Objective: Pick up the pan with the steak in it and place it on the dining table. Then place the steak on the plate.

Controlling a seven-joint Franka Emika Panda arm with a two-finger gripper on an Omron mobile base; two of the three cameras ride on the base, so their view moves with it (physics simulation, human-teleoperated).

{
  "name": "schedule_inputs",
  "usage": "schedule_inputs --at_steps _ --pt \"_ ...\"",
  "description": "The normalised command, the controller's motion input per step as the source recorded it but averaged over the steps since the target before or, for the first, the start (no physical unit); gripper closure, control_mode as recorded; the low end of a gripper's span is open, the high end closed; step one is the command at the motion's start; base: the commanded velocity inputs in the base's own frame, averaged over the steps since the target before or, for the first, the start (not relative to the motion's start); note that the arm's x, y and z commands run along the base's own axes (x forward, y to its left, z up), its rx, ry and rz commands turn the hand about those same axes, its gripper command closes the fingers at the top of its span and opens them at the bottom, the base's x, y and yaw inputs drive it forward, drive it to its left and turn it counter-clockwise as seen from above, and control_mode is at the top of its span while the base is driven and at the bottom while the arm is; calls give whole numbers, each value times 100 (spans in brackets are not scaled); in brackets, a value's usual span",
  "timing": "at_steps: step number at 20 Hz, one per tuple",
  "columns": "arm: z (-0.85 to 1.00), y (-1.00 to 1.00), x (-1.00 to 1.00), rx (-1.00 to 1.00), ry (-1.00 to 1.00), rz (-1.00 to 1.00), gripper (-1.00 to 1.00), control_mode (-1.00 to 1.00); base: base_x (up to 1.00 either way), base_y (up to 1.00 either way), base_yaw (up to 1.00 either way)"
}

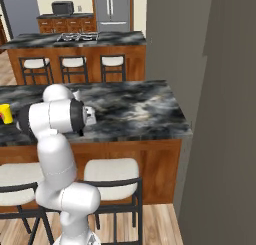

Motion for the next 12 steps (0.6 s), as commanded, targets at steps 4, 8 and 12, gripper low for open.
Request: schedule_inputs --at_steps 4,8,12 --pt "-42 12 15 -3 0 0 100 -100 0 0 0" --pt "-43 10 22 -5 0 0 100 -100 0 0 0" --pt "-36 9 21 -4 -1 0 100 -100 0 0 0"
